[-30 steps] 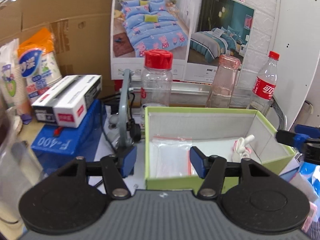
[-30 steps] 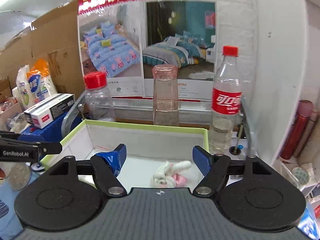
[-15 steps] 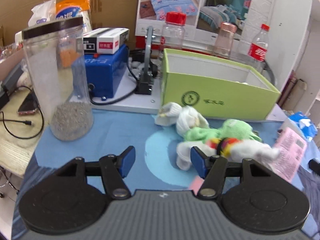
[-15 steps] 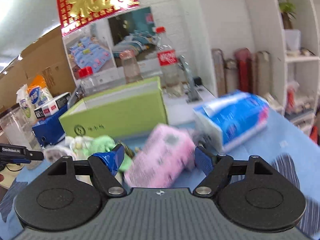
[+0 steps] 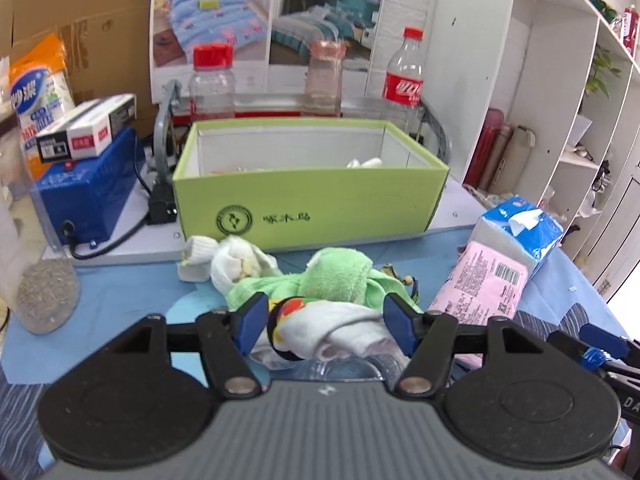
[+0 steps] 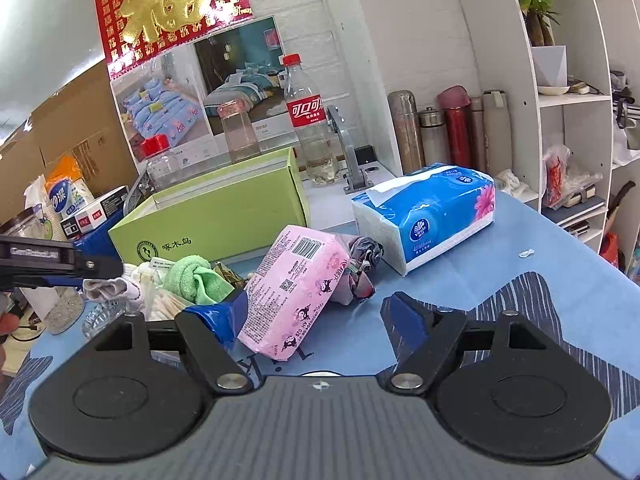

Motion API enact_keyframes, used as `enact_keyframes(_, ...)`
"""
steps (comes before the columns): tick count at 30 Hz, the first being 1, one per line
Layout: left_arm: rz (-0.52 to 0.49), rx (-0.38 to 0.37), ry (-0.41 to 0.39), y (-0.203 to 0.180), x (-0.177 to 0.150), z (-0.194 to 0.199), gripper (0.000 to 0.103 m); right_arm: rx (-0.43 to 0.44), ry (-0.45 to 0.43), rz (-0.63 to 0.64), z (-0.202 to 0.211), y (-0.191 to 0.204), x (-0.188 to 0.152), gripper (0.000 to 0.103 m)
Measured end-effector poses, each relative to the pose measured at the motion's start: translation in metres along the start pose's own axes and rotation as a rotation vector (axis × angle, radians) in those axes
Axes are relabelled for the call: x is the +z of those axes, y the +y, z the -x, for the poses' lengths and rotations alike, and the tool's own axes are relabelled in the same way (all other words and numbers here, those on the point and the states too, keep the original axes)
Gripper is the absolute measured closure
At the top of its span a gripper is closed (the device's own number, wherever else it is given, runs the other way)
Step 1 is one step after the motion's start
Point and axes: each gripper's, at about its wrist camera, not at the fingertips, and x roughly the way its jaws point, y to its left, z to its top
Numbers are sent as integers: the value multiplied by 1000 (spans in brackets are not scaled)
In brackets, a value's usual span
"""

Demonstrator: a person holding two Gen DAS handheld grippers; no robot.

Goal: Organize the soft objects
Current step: 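Withdraw both grippers from the green box back over the table, then move left gripper to the colourful sock while right gripper approaches the pink wipes pack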

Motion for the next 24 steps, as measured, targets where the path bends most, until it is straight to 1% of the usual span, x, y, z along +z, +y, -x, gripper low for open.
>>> enact_keyframes(4, 27, 14, 10, 13, -2, -4, 35, -3, 2, 6, -2, 1, 4, 38)
enact_keyframes(7, 49, 60, -3, 32, -5, 5, 35, 3, -1, 8, -4, 4, 6, 38)
enact_keyframes(9, 62, 140, -6, 50, -11, 11, 35, 6, 3, 13, -5, 6, 6, 38)
enact_keyframes(12, 84, 275, 17, 81, -27, 18, 35, 12, 12, 15, -8, 11, 6, 38)
enact_keyframes(15, 150, 362, 63, 120, -49, 28, 35, 21, 21, 13, -10, 14, 5, 38)
enact_keyframes(17, 196, 391, 71, 139, -58, 38, 35, 25, 21, 16, -10, 18, 5, 38)
enact_keyframes(18, 214, 378, 64, 146, -61, 44, 35, 26, 22, 16, -11, 19, 4, 38)
enact_keyframes(20, 247, 314, 39, 149, -58, 53, 35, 31, 26, 19, -13, 22, 4, 38)
enact_keyframes(21, 250, 270, 23, 144, -54, 56, 35, 34, 31, 21, -13, 24, 4, 38)
enact_keyframes(24, 204, 193, 18, 121, -40, 44, 35, 37, 39, 47, -11, 30, 3, 37)
